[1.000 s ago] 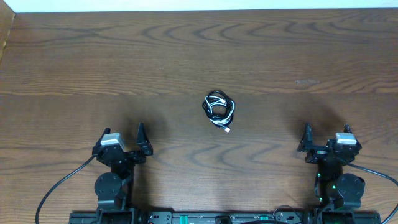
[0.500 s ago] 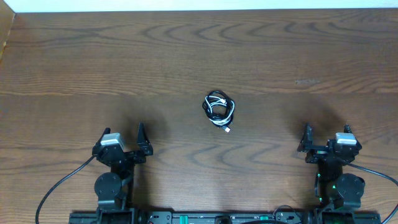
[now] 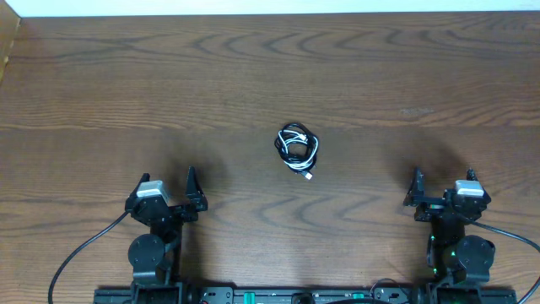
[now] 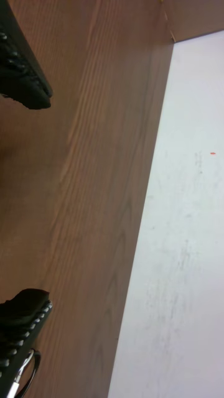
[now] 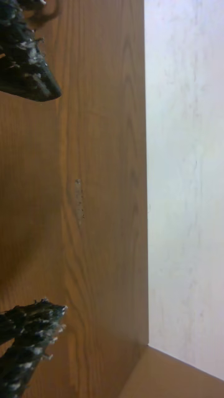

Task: Untangle cables

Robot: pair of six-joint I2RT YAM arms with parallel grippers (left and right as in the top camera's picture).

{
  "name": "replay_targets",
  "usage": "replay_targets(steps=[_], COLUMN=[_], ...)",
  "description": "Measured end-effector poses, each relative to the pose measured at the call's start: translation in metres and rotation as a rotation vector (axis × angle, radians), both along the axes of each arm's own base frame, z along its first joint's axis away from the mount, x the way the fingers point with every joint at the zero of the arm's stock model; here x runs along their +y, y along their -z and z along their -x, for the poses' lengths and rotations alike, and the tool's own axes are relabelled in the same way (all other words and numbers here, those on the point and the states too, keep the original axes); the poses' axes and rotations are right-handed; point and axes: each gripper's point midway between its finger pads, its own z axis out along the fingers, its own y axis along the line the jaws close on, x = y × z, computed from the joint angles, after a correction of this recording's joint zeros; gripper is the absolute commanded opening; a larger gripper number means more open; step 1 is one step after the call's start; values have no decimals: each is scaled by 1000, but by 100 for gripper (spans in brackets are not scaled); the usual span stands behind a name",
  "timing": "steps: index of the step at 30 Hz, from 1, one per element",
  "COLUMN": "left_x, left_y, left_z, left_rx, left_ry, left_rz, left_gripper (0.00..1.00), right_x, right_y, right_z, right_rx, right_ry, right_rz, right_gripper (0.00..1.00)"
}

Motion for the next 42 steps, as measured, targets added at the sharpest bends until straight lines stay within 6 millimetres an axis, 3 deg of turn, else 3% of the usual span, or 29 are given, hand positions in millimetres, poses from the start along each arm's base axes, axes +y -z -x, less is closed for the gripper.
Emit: replay_targets(steps=[34, 42], left_x=[0, -1], left_y=[0, 21], left_z=[0, -1], left_rx=[4, 113], left_ry=[0, 5], left_rz=[-3, 0], left_gripper=[97, 97], right_x=[1, 0], right_y=[1, 33], right_z=[0, -2], right_rx=[2, 155], right_ry=[-8, -2], right_rz=[-1, -6], right_gripper=[99, 99])
